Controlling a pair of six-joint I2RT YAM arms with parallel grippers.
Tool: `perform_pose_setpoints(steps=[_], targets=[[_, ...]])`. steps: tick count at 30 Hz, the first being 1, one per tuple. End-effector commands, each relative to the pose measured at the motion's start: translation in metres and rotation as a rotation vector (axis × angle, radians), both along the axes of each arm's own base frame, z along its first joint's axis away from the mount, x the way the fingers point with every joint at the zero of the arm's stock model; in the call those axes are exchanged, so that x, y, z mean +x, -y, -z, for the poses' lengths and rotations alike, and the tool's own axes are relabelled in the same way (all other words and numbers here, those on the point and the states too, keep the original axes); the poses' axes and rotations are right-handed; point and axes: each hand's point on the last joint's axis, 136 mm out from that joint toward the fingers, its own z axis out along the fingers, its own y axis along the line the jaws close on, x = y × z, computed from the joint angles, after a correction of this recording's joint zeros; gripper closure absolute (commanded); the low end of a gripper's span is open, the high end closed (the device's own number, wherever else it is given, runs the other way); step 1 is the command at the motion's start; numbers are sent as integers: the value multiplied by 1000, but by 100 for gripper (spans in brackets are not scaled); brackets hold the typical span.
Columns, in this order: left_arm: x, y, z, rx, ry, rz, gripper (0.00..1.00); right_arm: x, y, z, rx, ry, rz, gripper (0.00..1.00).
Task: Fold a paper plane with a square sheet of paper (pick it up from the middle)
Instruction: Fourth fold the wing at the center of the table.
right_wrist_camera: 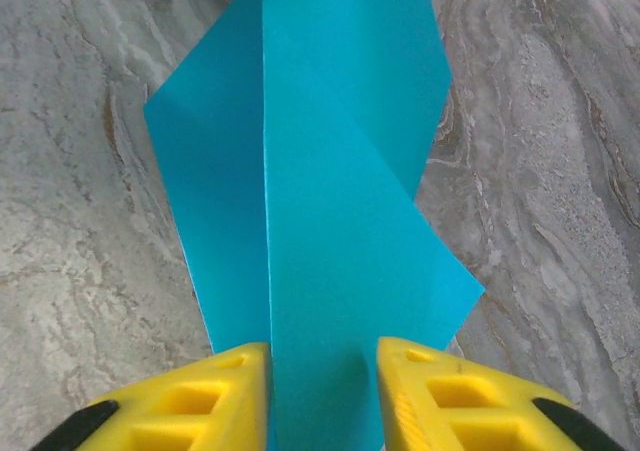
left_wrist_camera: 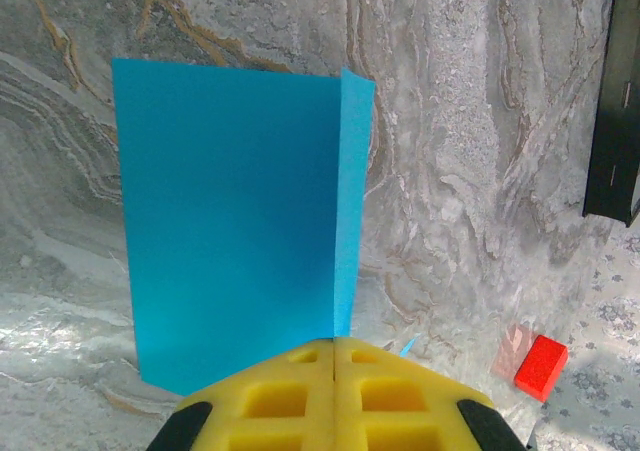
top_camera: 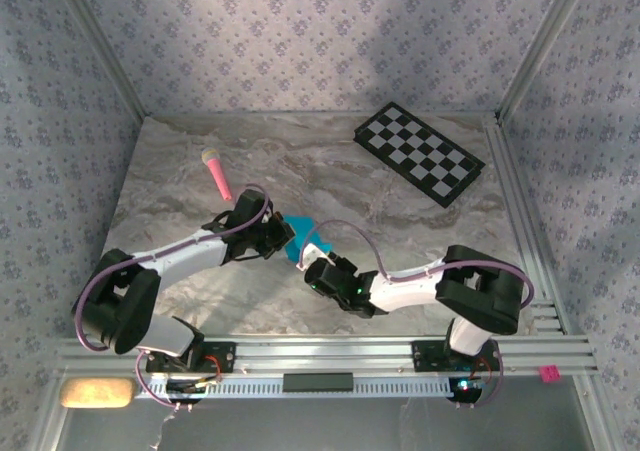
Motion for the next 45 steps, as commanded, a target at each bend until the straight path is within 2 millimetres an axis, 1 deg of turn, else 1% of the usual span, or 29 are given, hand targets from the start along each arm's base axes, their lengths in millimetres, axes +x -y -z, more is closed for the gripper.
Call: perform_pose_setpoints(steps=[1, 6, 8, 10, 13, 18, 22, 28, 31, 36, 38, 41, 43, 45], targets=[[-1, 0, -1, 13, -14, 4, 100, 6, -3, -6, 26, 9, 33, 71], [-1, -1, -2, 18, -10, 0, 100, 4, -4, -5, 48, -7, 37, 80], [-1, -2, -3, 21, -9, 2, 98, 5, -2, -4, 51, -11, 44, 84], [0, -2, -3, 27, -8, 3, 96, 5, -2, -4, 56, -16, 46, 85], [2, -4, -3, 40, -4, 5, 85, 5, -2, -3, 65, -23, 49, 88], [6, -5, -4, 48, 7, 13, 61, 5, -3, -2, 86, -37, 49, 89], [7, -4, -2, 60, -3, 32, 54, 5, -3, 0, 108, -57, 57, 89], [12, -2, 3, 58, -23, 47, 53, 4, -2, 2, 140, -80, 70, 88], [14, 1, 2, 57, -26, 62, 55, 3, -2, 4, 151, -103, 71, 89], [17, 2, 5, 63, -35, 64, 59, 4, -2, 6, 177, -126, 80, 92], [17, 1, 7, 66, -38, 64, 60, 4, -2, 6, 184, -127, 84, 92], [18, 0, 8, 69, -47, 62, 67, 4, -1, 5, 186, -126, 84, 92], [18, 0, 7, 74, -46, 68, 74, 4, 0, 5, 184, -120, 88, 90], [17, -2, 7, 88, -49, 67, 78, 5, 1, 4, 185, -116, 93, 89]])
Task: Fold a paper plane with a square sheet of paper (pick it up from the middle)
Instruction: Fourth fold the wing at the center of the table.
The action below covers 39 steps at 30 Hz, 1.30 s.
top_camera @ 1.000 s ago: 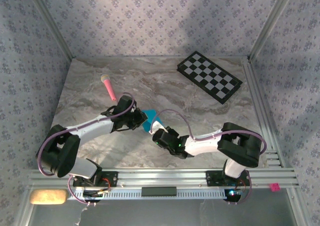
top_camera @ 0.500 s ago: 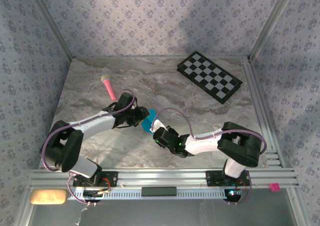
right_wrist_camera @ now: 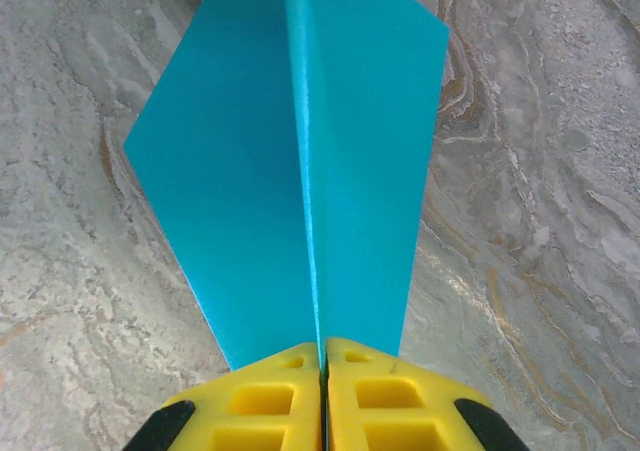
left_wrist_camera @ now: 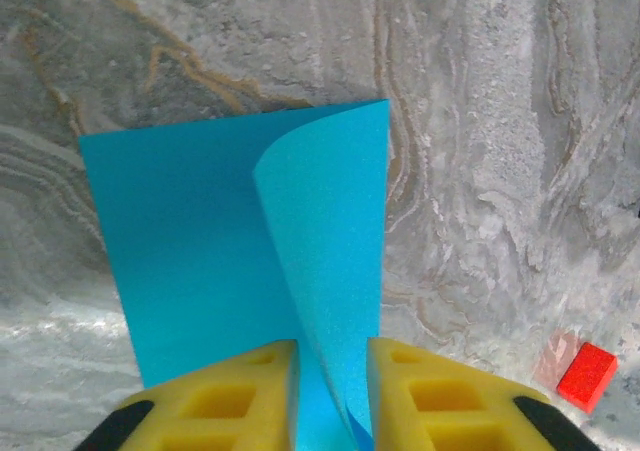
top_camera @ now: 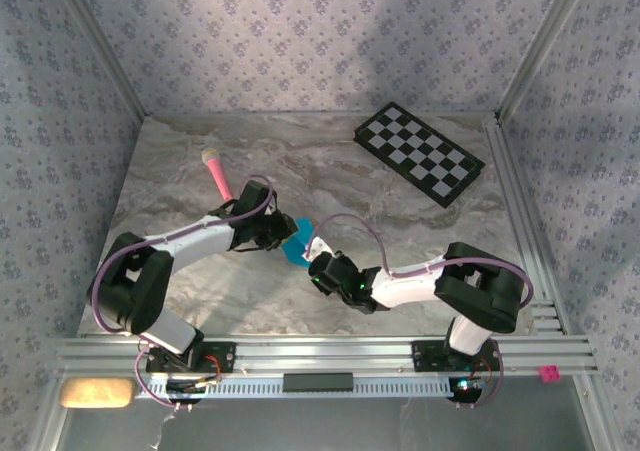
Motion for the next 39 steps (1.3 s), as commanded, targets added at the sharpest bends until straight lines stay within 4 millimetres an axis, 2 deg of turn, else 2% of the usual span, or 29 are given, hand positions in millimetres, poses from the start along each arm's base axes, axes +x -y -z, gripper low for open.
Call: perform_pose_setpoints(steps=[1, 5, 25, 39], targets=[[2, -1, -5, 11, -8, 10, 80, 2, 4, -2, 24, 1, 25, 89], [1, -1, -5, 15, -15, 13, 88, 4, 7, -3, 27, -1, 33, 87], [1, 4, -9, -13, -15, 38, 100, 8, 8, -3, -10, 21, 21, 83], [4, 5, -11, -34, -35, 85, 100, 8, 2, -5, -6, 15, -28, 85]])
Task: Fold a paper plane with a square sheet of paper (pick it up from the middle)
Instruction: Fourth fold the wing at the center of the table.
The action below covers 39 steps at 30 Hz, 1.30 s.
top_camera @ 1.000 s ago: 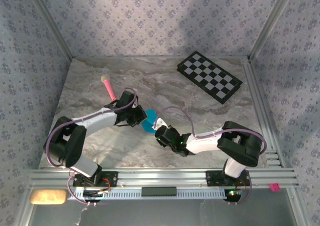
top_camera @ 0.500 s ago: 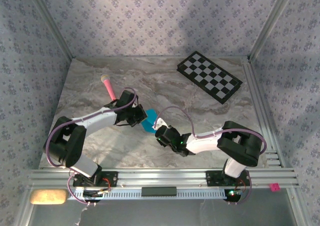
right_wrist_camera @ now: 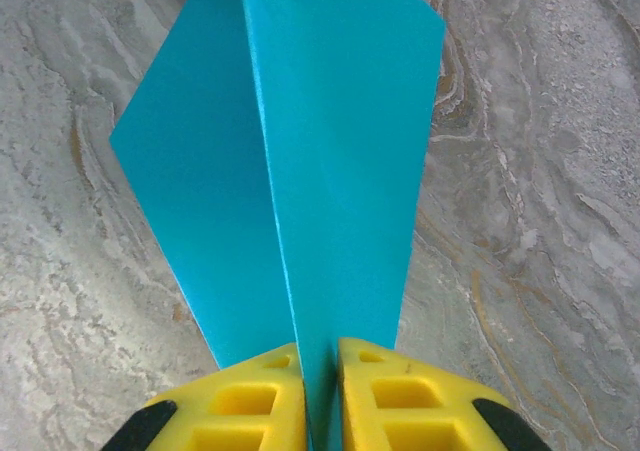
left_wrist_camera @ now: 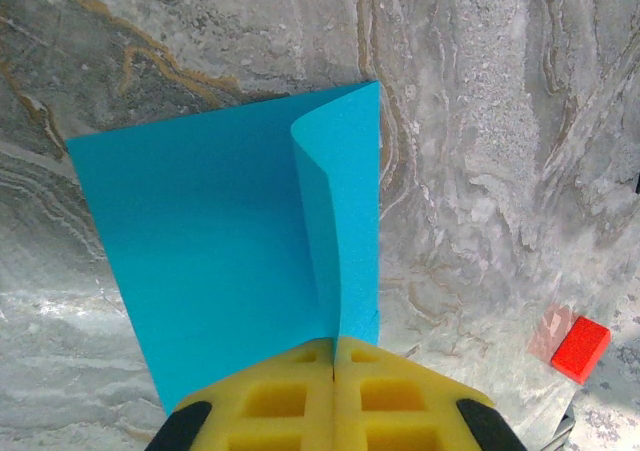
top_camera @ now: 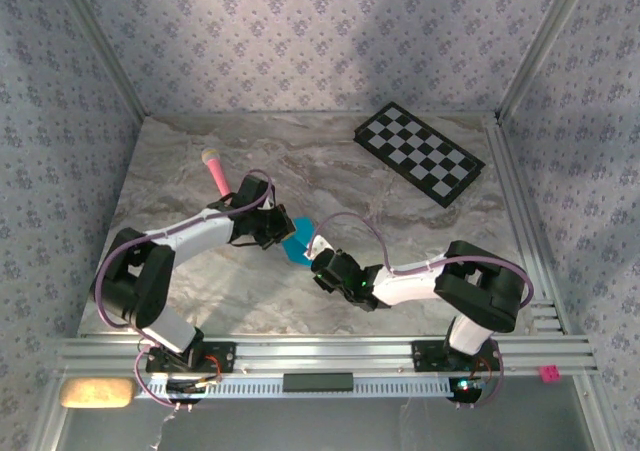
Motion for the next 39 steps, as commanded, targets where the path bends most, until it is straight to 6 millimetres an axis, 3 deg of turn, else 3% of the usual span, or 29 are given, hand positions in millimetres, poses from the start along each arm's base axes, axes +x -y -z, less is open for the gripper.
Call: perform_pose_setpoints(steps=[1, 12, 22, 26, 39], targets=[[2, 3, -6, -13, 0, 27, 100, 2, -3, -8, 20, 10, -8, 86], [3, 1, -6, -10, 0, 27, 97, 1, -4, -6, 54, -24, 9, 95], [4, -13, -13, 48, 29, 6, 66, -3, -9, 2, 170, -166, 61, 96], [4, -17, -14, 61, 32, -2, 60, -4, -12, 7, 180, -204, 64, 96], [1, -22, -16, 79, 42, -10, 59, -7, -17, 19, 230, -343, 67, 95]])
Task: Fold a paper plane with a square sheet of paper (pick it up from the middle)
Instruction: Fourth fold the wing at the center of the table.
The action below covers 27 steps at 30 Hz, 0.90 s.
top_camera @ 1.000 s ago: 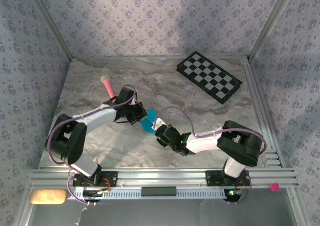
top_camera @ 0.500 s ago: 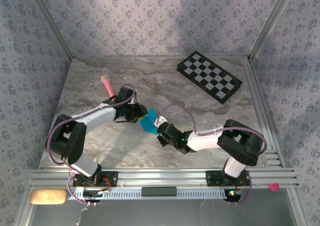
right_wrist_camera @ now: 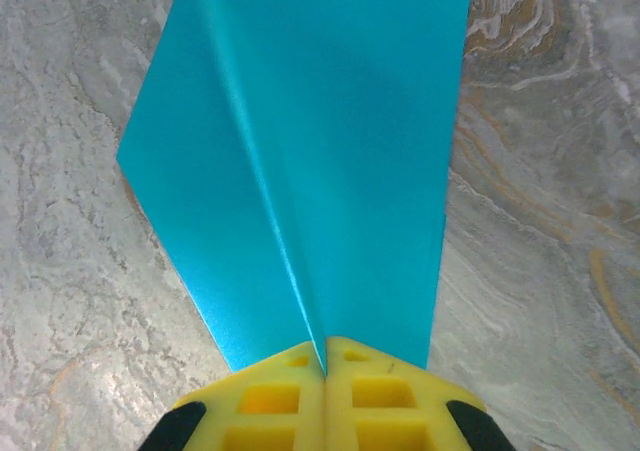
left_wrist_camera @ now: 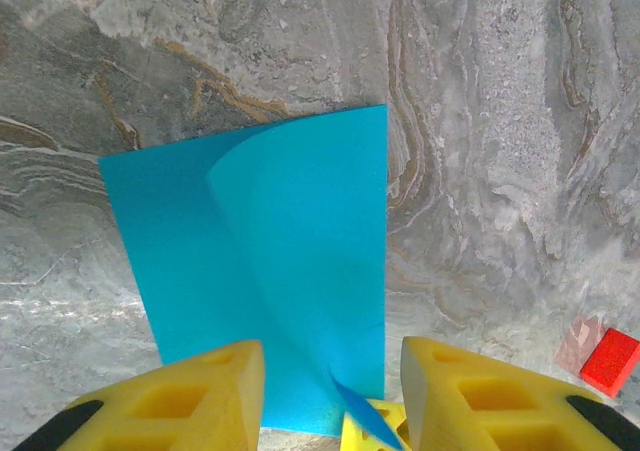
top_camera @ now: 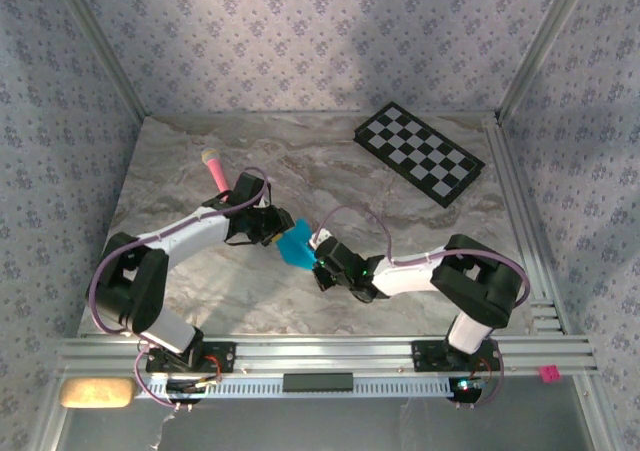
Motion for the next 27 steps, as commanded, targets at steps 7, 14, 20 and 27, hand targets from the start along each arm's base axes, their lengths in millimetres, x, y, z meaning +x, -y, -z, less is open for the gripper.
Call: perform_pose_setpoints(steps=[7, 14, 20, 27], targets=[[1, -4, -12, 8, 30, 2, 66, -5, -8, 6, 110, -180, 11, 96], [0, -4, -10, 6, 34, 8, 81, -8, -17, 4, 194, -313, 8, 98], [-2, -5, -11, -1, 45, 8, 91, -4, -18, 4, 281, -424, 52, 98], [-5, -6, -11, -10, 61, 9, 95, -4, -19, 5, 357, -505, 90, 98]])
